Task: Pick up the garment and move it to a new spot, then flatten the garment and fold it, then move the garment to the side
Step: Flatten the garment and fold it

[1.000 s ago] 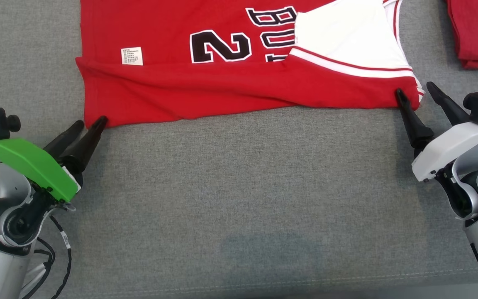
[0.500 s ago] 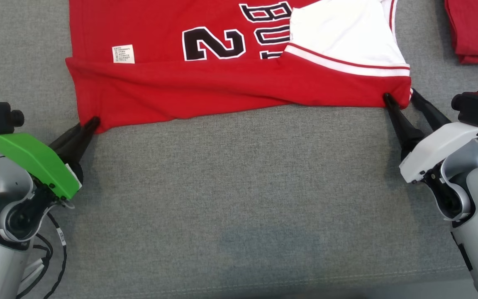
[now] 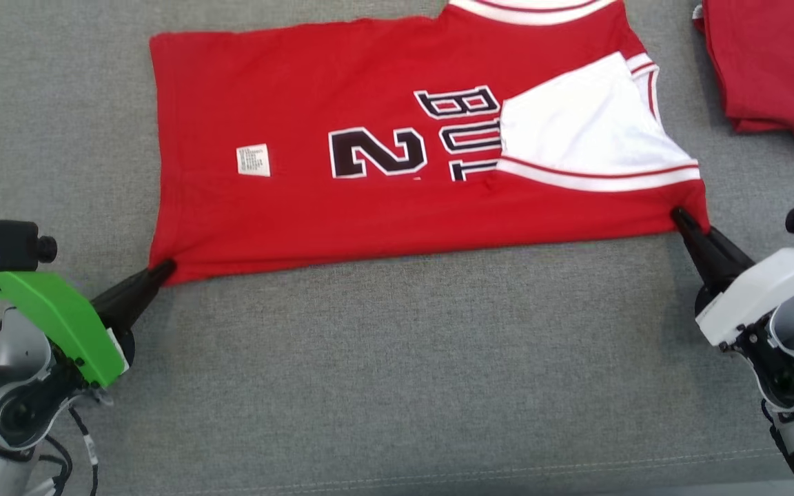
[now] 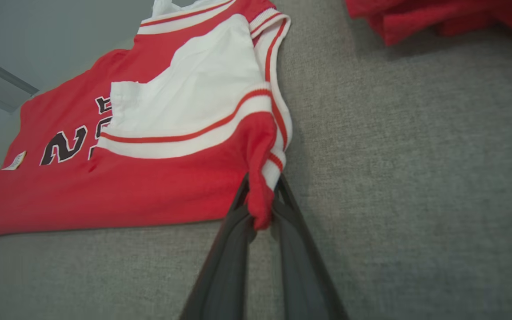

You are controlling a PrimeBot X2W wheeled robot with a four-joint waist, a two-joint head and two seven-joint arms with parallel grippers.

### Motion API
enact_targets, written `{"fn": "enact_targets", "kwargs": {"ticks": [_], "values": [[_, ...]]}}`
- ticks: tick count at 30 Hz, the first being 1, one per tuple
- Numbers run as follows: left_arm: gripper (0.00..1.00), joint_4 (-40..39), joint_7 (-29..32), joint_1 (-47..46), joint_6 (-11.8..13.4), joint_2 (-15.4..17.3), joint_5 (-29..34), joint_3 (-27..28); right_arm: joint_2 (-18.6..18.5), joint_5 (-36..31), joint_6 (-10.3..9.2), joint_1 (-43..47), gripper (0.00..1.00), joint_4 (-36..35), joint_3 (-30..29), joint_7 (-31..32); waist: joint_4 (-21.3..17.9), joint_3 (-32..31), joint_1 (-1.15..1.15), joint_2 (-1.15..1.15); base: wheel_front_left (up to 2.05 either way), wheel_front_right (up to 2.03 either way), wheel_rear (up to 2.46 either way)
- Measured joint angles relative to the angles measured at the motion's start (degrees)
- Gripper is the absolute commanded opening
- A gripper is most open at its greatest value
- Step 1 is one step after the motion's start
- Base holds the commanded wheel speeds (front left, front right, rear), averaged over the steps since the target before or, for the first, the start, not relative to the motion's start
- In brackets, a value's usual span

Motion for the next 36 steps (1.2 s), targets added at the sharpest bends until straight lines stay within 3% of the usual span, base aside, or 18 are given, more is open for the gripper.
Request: {"fn": "enact_targets", "kwargs": {"ticks": [8,19,20,21,22,23,28,33,36], "values": [[0.0,-5.2,2.3,9.6,-0.2,3.0,-4.2,0.9,-1.7,2.5,-0.09,9.5,0.0,-5.4,-1.4,3.2,0.5,-3.5,0.0,0.0,0.0,0.0,0.0],[0.0,-9.1,-0.3,15.8,-0.2,2.1,-6.4,2.0,-2.4,2.9,-1.56,17.2,0.0,-11.0,-1.3,5.3,0.5,-2.2,0.0,0.0,0.0,0.0,0.0],[0.0,-9.3,-0.5,15.9,-0.1,2.1,-6.4,2.2,-2.9,2.5,-1.58,17.2,0.18,-11.5,-0.8,5.7,0.5,-2.1,0.0,0.0,0.0,0.0,0.0],[0.0,-9.5,-0.5,16.0,-0.1,2.1,-6.1,2.2,-3.4,1.8,-1.66,17.2,0.46,-12.0,-0.7,5.9,0.5,-1.9,0.0,0.0,0.0,0.0,0.0],[0.22,-9.6,-0.6,16.2,0.0,2.1,-6.0,2.3,-3.7,1.3,-1.71,17.1,0.91,-12.5,-0.7,5.9,0.5,-1.8,0.0,0.0,0.0,0.0,0.0],[0.99,-9.7,-0.8,16.3,0.0,2.2,-5.6,2.1,-4.1,0.9,-1.7,17.1,1.0,-13.0,-0.6,5.9,0.5,-1.7,0.0,0.0,0.0,0.0,0.0],[1.0,-12.1,-0.6,16.6,0.3,3.9,-2.6,1.2,-5.6,-0.5,-2.15,17.0,1.0,-16.3,-0.3,7.5,0.5,-1.2,0.0,0.0,0.0,0.0,0.0],[1.0,-17.4,-1.1,15.4,0.5,10.2,1.1,5.2,-9.9,-1.9,-2.57,13.3,1.0,-23.8,-2.7,9.0,0.7,0.2,-0.01,0.0,0.0,0.0,0.0],[1.0,-20.1,-0.7,12.5,0.4,11.3,1.0,6.0,-11.7,-2.8,-2.55,8.2,1.0,-26.7,-3.0,10.4,0.8,1.1,0.0,0.0,0.0,0.0,0.0]]}}
